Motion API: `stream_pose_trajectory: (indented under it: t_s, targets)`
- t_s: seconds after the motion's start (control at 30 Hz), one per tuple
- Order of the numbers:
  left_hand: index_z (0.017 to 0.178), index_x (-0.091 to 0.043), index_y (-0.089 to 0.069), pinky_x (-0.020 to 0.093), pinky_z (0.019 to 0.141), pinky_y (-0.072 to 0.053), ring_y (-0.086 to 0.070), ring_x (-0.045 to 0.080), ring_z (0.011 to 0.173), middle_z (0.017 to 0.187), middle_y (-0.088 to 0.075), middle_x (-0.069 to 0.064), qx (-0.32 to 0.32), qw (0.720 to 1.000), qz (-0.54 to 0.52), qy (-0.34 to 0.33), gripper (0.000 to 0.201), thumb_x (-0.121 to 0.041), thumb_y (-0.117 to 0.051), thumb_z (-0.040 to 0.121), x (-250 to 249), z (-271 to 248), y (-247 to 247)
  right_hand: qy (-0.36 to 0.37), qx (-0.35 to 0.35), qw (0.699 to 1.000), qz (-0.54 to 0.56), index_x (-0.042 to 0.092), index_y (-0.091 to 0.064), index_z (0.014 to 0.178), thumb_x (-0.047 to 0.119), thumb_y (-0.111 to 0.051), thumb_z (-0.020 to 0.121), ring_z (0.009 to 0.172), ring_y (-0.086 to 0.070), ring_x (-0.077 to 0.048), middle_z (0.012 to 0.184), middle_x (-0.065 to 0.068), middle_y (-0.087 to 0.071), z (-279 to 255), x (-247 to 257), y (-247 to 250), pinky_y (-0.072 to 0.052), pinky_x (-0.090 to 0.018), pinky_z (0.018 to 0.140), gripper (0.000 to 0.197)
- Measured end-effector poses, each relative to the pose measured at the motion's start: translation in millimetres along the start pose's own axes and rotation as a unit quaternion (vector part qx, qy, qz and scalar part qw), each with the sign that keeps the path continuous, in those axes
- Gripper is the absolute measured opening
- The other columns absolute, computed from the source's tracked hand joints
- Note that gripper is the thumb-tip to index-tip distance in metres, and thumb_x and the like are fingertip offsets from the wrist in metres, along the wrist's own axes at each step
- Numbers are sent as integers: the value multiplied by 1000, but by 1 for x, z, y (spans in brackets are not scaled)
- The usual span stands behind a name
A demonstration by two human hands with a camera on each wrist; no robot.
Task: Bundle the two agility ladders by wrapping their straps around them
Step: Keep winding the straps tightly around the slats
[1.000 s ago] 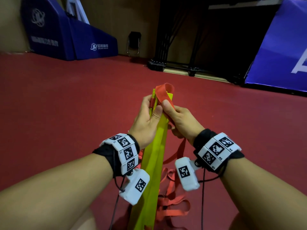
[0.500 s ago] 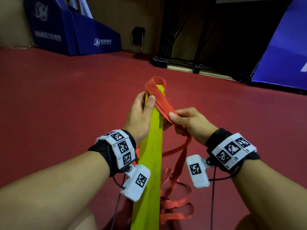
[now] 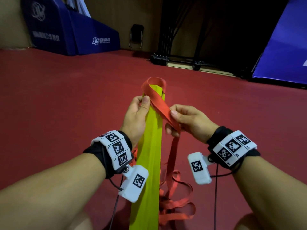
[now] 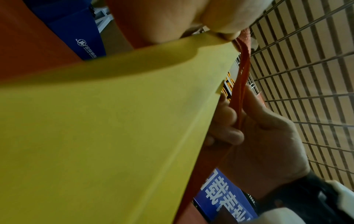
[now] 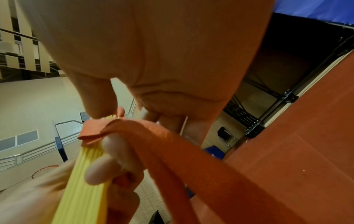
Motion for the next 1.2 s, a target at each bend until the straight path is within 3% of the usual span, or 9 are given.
stream_pose_trajectory:
  t_s: [0.13,0.37,0.57,0.67,0.8,0.97,1.07,1.13,1.2]
  targets:
    - [104,-19,-56,45,91,-50,-60,24,95,97,-64,4,4,1000,-6,-4,31,-48,-51,96,3,2,1,2,10,1000,-25,-2,-62,92,33,-43,96,52,-49,-20,63,-11,-66,0,-2,0,-42,-24,56,40]
    - [108,-16,-59,46,92,-50,-60,21,95,98,-65,5,9,1000,1,-8,39,-50,-48,94,-1,1,1,77,-52,991,-96,8,-56,79,13,-53,100,53,-43,-9,60,2,-54,2,3,6,-36,-18,54,22]
    - [107,-15,-70,40,75,-53,-62,25,78,89,-70,17,28,1000,-2,13,52,-59,-43,99,-2,-5,-9,130,-114,983,-68,12,-62,97,15,-62,94,60,-48,-14,82,5,-63,7,7,5,-40,-27,57,5]
    - [88,-36,-76,43,72,-56,-65,23,65,69,-69,2,16,999,17,48,51,-69,-38,93,6,-4,-9,129,-106,986,3,2,-56,122,17,-63,94,55,-47,-14,93,6,-68,7,10,0,-38,-27,51,32]
    - [109,-15,-67,38,58,-59,-65,18,51,57,-65,-3,14,994,-28,108,58,-63,-37,99,14,-6,-14,101,-71,988,95,-1,-39,135,13,-58,88,46,-40,-11,76,7,-66,8,12,-8,-33,-23,44,52]
    - [131,-12,-62,58,83,-60,-76,37,88,102,-76,16,37,984,-35,171,63,-64,-48,99,30,-9,-16,82,-26,992,89,-7,-36,135,16,-60,94,39,-44,-6,62,6,-58,8,15,-19,-37,-21,43,53]
    - [142,-18,-52,62,83,-59,-74,42,92,105,-75,20,24,985,-37,165,68,-69,-43,97,33,-10,-17,75,-32,995,63,-6,-46,122,5,-50,99,41,-49,-2,58,9,-57,8,16,-17,-43,-17,42,25]
    - [145,-39,-42,62,80,-59,-72,45,97,109,-74,20,34,989,-35,140,72,-80,-43,86,28,-9,-21,78,-44,995,52,-6,-50,119,11,-56,98,41,-41,-6,60,8,-51,9,15,-13,-39,-19,42,28]
    - [136,-39,-43,63,79,-59,-73,44,90,98,-76,16,29,991,-24,129,72,-83,-39,78,26,-8,-20,76,-56,994,48,-11,-49,120,14,-56,95,44,-33,-11,62,2,-43,12,14,-13,-34,-22,41,36]
Point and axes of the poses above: each hand's wrist, its own z-axis towards the middle knuckle, its own y-axis out of the back of the hand, x = y × z, the point moved 6 cm from there along z, towards the middle knuckle
